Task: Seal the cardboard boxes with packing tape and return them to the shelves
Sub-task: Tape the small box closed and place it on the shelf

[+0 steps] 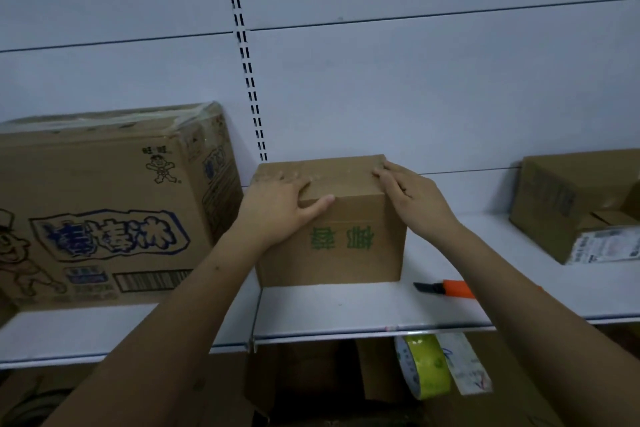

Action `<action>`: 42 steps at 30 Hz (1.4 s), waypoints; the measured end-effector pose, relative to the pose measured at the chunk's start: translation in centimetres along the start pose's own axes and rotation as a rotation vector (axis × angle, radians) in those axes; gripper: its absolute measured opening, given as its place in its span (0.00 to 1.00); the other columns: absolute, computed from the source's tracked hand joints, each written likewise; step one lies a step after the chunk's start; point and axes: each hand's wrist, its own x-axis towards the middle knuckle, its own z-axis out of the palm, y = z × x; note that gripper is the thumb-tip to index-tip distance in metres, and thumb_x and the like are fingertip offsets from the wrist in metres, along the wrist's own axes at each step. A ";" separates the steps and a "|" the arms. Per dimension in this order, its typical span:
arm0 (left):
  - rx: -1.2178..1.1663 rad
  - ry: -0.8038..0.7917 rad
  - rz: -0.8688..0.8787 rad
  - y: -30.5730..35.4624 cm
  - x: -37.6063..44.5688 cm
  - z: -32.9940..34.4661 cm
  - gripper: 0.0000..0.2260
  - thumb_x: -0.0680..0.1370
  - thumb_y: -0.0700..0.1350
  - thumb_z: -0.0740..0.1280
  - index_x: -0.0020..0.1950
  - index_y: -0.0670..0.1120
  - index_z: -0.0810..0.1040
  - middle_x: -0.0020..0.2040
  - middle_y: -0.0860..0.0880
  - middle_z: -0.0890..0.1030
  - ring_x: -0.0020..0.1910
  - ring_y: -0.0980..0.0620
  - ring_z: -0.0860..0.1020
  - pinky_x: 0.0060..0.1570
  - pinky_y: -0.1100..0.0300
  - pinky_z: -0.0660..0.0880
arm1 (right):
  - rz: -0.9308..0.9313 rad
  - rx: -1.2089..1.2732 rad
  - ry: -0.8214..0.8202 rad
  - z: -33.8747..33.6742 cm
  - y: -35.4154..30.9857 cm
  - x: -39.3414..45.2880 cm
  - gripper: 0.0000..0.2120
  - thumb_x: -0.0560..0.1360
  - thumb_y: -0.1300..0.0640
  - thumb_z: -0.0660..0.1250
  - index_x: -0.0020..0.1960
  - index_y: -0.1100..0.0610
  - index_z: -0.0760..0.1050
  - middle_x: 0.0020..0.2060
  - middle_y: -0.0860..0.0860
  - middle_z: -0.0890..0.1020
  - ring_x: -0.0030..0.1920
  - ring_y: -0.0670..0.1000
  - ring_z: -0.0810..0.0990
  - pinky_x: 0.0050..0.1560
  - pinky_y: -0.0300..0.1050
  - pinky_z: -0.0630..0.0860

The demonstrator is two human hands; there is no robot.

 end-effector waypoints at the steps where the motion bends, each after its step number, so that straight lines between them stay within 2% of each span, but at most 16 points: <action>1: -0.008 -0.015 0.007 -0.2 0.3 0.1 0.34 0.77 0.72 0.50 0.71 0.53 0.74 0.69 0.49 0.76 0.67 0.47 0.73 0.62 0.52 0.71 | -0.002 0.064 -0.013 -0.3 0.1 -0.4 0.22 0.83 0.40 0.51 0.72 0.44 0.72 0.76 0.42 0.65 0.75 0.43 0.63 0.67 0.31 0.55; 6: 0.029 -0.031 0.062 0.0 1.0 0.9 0.43 0.74 0.76 0.39 0.71 0.51 0.73 0.68 0.47 0.77 0.66 0.44 0.74 0.66 0.45 0.69 | 0.036 0.213 -0.008 -1.2 1.5 -3.4 0.27 0.82 0.42 0.58 0.79 0.44 0.58 0.72 0.35 0.63 0.67 0.38 0.68 0.64 0.32 0.63; 8: -0.010 -0.013 0.060 1.1 1.7 0.9 0.39 0.76 0.75 0.44 0.69 0.49 0.75 0.67 0.46 0.78 0.62 0.44 0.76 0.63 0.45 0.71 | 0.059 0.192 0.004 -1.3 2.8 -5.0 0.30 0.81 0.41 0.60 0.80 0.45 0.56 0.71 0.36 0.65 0.64 0.40 0.72 0.62 0.36 0.68; 10: -0.153 0.068 0.071 2.4 2.2 1.1 0.34 0.77 0.71 0.53 0.68 0.48 0.77 0.70 0.45 0.76 0.65 0.44 0.75 0.67 0.48 0.70 | 0.037 -0.016 -0.003 -1.6 5.4 -6.9 0.28 0.80 0.42 0.62 0.78 0.46 0.60 0.72 0.43 0.70 0.65 0.46 0.74 0.63 0.45 0.72; 13: -0.409 0.292 0.166 5.7 1.0 1.5 0.22 0.80 0.58 0.65 0.68 0.44 0.77 0.73 0.44 0.72 0.73 0.47 0.67 0.75 0.57 0.57 | 0.057 -0.400 -0.188 -3.2 9.9 -10.0 0.27 0.78 0.42 0.66 0.74 0.49 0.68 0.69 0.49 0.75 0.67 0.53 0.73 0.66 0.49 0.69; 16: -0.661 0.485 0.196 10.4 -3.7 2.6 0.10 0.81 0.46 0.65 0.57 0.43 0.81 0.57 0.47 0.79 0.58 0.51 0.76 0.57 0.67 0.67 | 0.070 -0.493 -0.313 -4.1 12.9 -12.4 0.24 0.76 0.40 0.68 0.69 0.49 0.75 0.63 0.49 0.78 0.62 0.54 0.75 0.59 0.48 0.71; 19: -0.955 0.299 0.069 13.3 -9.4 5.4 0.14 0.82 0.49 0.60 0.39 0.49 0.80 0.34 0.55 0.79 0.34 0.57 0.78 0.38 0.60 0.74 | 0.105 -0.523 -0.140 -4.6 14.2 -13.3 0.20 0.76 0.42 0.70 0.65 0.50 0.79 0.55 0.50 0.80 0.55 0.54 0.76 0.50 0.47 0.73; 21: -1.104 0.104 -0.095 14.5 -12.0 7.7 0.21 0.83 0.51 0.60 0.31 0.49 0.79 0.24 0.51 0.76 0.24 0.56 0.75 0.32 0.57 0.74 | 0.134 -0.597 -0.017 -4.8 15.2 -13.6 0.19 0.77 0.43 0.68 0.64 0.50 0.80 0.53 0.53 0.81 0.54 0.57 0.76 0.49 0.50 0.73; 24: -1.260 -0.106 -0.444 16.3 -14.2 10.5 0.24 0.83 0.49 0.62 0.28 0.45 0.78 0.23 0.46 0.77 0.23 0.50 0.76 0.33 0.56 0.74 | 0.251 -0.740 0.054 -4.5 16.5 -13.1 0.19 0.80 0.45 0.64 0.68 0.51 0.77 0.62 0.57 0.79 0.61 0.63 0.74 0.61 0.57 0.68; 27: -1.079 -0.086 -0.588 17.8 -15.7 11.8 0.24 0.81 0.51 0.66 0.26 0.43 0.71 0.23 0.46 0.73 0.26 0.48 0.74 0.34 0.51 0.72 | 0.168 -0.731 0.143 -2.7 15.2 -12.6 0.19 0.80 0.53 0.66 0.68 0.57 0.76 0.67 0.60 0.76 0.66 0.64 0.73 0.68 0.61 0.65; 29: -1.049 -0.102 -0.651 18.8 -16.6 11.8 0.19 0.78 0.52 0.69 0.31 0.46 0.70 0.26 0.51 0.72 0.31 0.50 0.73 0.34 0.55 0.68 | -0.014 -0.588 0.215 -0.9 13.2 -13.0 0.15 0.78 0.58 0.65 0.63 0.59 0.80 0.61 0.59 0.80 0.58 0.62 0.78 0.60 0.55 0.73; 31: -1.118 -0.182 -0.780 19.8 -16.7 11.5 0.13 0.76 0.52 0.72 0.45 0.45 0.72 0.38 0.53 0.75 0.40 0.52 0.75 0.34 0.68 0.67 | -0.094 -0.439 0.184 0.8 11.2 -13.8 0.13 0.78 0.59 0.62 0.58 0.59 0.82 0.55 0.55 0.81 0.52 0.57 0.78 0.48 0.48 0.75; 32: -1.190 -0.234 -0.866 20.2 -16.4 11.7 0.17 0.75 0.52 0.73 0.53 0.45 0.70 0.44 0.52 0.75 0.45 0.52 0.75 0.37 0.71 0.68 | -0.092 -0.387 0.146 1.6 10.6 -14.1 0.13 0.79 0.58 0.61 0.57 0.58 0.82 0.53 0.53 0.81 0.51 0.55 0.78 0.46 0.47 0.75; 36: -1.572 -0.342 -0.939 20.9 -15.0 12.3 0.41 0.70 0.57 0.77 0.75 0.54 0.57 0.64 0.50 0.75 0.62 0.48 0.77 0.63 0.50 0.76 | -0.020 -0.337 0.115 3.5 10.7 -14.2 0.15 0.79 0.54 0.58 0.56 0.54 0.82 0.51 0.49 0.81 0.49 0.52 0.75 0.43 0.47 0.75; 38: -1.603 -0.372 -0.866 21.0 -14.9 12.2 0.34 0.73 0.51 0.76 0.75 0.53 0.63 0.61 0.50 0.80 0.57 0.49 0.81 0.58 0.49 0.79 | 0.001 -0.343 0.142 3.6 10.8 -14.1 0.15 0.78 0.54 0.59 0.56 0.53 0.83 0.51 0.49 0.81 0.48 0.52 0.75 0.43 0.46 0.74; 42: -1.838 -0.566 -0.915 20.8 -14.2 10.8 0.08 0.79 0.42 0.69 0.56 0.41 0.81 0.43 0.43 0.86 0.40 0.48 0.85 0.39 0.57 0.81 | -0.013 -0.348 0.143 3.6 10.9 -14.1 0.14 0.78 0.55 0.60 0.56 0.53 0.83 0.51 0.49 0.81 0.48 0.53 0.75 0.42 0.46 0.74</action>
